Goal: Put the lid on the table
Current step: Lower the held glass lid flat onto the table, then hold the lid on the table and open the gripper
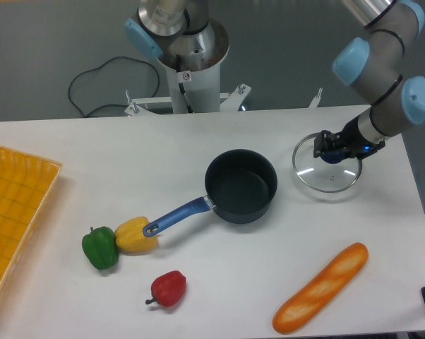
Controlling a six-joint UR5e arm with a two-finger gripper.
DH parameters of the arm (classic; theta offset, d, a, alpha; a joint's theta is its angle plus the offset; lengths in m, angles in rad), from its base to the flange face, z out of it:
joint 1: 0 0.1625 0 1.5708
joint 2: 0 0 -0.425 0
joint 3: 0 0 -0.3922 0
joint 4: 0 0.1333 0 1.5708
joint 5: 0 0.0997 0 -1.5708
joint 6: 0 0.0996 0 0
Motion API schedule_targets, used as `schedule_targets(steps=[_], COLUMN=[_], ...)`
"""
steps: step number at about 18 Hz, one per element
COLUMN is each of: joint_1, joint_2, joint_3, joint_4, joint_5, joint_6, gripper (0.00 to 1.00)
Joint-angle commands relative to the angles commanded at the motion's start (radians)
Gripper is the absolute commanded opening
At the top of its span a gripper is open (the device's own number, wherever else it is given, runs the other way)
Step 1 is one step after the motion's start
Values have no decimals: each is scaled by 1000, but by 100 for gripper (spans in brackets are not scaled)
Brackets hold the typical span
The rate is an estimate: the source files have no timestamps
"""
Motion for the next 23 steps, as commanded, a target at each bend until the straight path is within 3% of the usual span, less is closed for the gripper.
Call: schedule_targets(steps=[23], joint_1=[-2], joint_2=[-26], joint_3=[-12], joint_4=[31], joint_5=[2], joint_6=[2], gripper=[56])
